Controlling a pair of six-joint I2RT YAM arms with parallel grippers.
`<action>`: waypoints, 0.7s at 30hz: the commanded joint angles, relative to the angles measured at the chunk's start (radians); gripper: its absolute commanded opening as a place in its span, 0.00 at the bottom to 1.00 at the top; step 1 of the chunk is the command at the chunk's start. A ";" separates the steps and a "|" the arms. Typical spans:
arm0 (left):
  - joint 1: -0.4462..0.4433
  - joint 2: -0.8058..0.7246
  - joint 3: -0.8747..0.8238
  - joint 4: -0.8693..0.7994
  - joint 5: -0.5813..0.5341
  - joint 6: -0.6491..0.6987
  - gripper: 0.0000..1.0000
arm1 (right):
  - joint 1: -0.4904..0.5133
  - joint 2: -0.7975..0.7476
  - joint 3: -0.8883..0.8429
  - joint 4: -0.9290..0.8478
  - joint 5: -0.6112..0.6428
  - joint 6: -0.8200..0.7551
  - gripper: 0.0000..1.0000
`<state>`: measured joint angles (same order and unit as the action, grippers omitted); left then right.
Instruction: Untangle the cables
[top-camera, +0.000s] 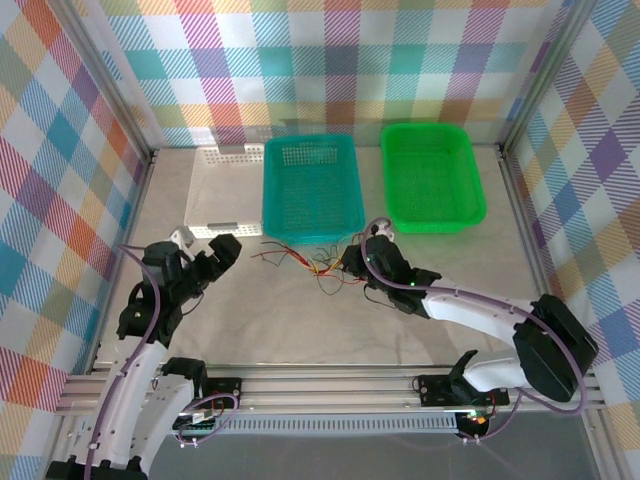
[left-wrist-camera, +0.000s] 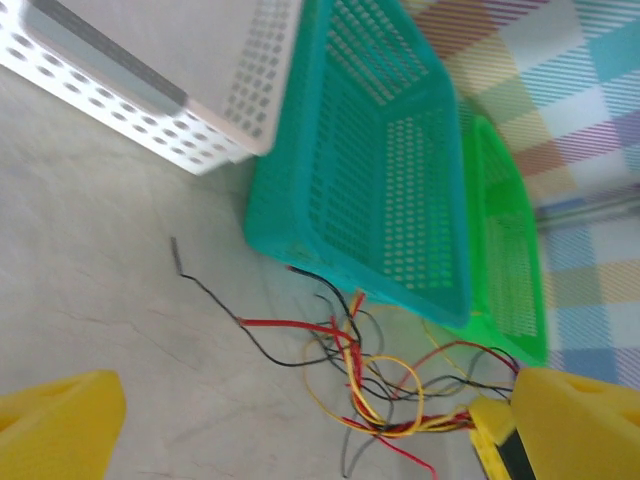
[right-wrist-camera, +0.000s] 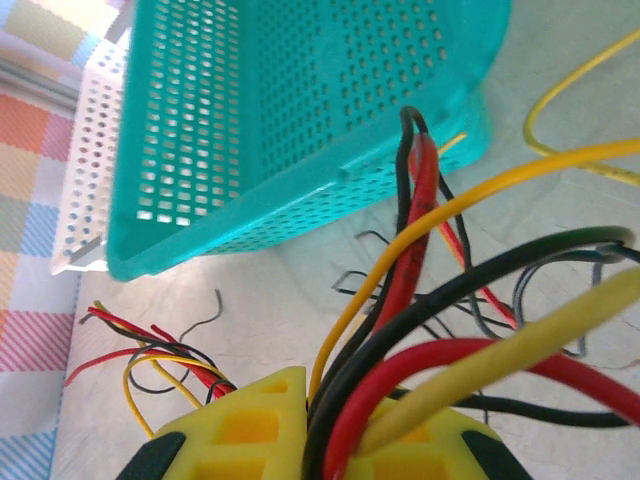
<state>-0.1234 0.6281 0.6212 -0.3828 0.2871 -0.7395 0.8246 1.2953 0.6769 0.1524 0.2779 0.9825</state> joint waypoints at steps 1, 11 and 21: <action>-0.032 -0.051 -0.045 0.113 0.113 -0.122 0.98 | 0.008 -0.066 -0.001 0.023 -0.043 -0.072 0.00; -0.365 -0.089 -0.127 0.254 -0.082 -0.267 0.99 | 0.008 -0.103 0.039 0.051 -0.154 -0.104 0.00; -0.608 0.102 -0.103 0.328 -0.250 -0.254 0.98 | 0.024 -0.132 0.047 0.100 -0.213 -0.099 0.00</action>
<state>-0.6804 0.6769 0.4965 -0.1131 0.1184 -0.9936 0.8379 1.1999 0.6857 0.1852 0.0975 0.8997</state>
